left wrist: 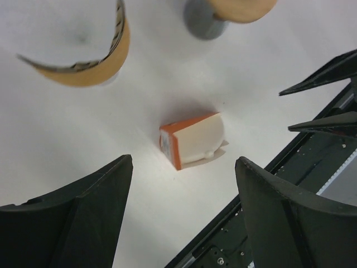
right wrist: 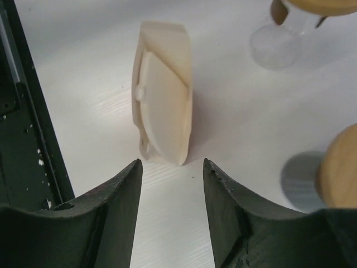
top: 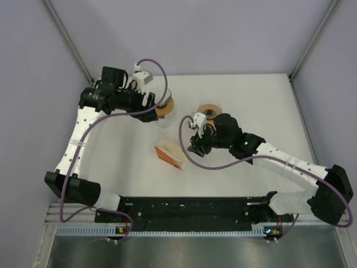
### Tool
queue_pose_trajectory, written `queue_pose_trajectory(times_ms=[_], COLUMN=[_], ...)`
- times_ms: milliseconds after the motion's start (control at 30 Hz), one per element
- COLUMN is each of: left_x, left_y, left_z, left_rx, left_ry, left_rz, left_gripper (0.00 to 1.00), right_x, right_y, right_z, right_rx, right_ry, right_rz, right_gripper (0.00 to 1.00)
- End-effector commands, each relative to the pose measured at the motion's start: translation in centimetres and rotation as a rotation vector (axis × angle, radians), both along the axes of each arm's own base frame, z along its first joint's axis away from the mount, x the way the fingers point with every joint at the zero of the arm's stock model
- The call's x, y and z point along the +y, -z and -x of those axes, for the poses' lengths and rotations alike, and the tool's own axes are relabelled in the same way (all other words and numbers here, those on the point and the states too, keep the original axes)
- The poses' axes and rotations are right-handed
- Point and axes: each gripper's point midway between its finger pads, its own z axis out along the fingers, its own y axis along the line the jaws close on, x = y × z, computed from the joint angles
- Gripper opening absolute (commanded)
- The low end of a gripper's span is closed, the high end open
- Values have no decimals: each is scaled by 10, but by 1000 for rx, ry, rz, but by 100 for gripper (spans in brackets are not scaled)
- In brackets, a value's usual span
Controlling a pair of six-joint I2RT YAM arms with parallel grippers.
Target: Place the coffee filter in the dripper
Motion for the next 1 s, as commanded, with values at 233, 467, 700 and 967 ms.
queue_pose_trajectory(times_ms=[233, 467, 700, 967], left_x=[48, 43, 33, 25], left_y=[67, 99, 122, 144], left_z=[15, 14, 7, 2], left_rx=[105, 174, 241, 300], left_ry=[-78, -98, -152, -230], left_rz=[-112, -91, -25, 47], left_gripper=[79, 79, 72, 57], right_x=[44, 44, 50, 52], right_y=[81, 112, 138, 150], right_z=[26, 29, 45, 30], right_rx=[28, 40, 155, 162], right_ry=[-119, -125, -174, -86], right_rz=[47, 50, 56, 66], right_gripper=[34, 30, 18, 14])
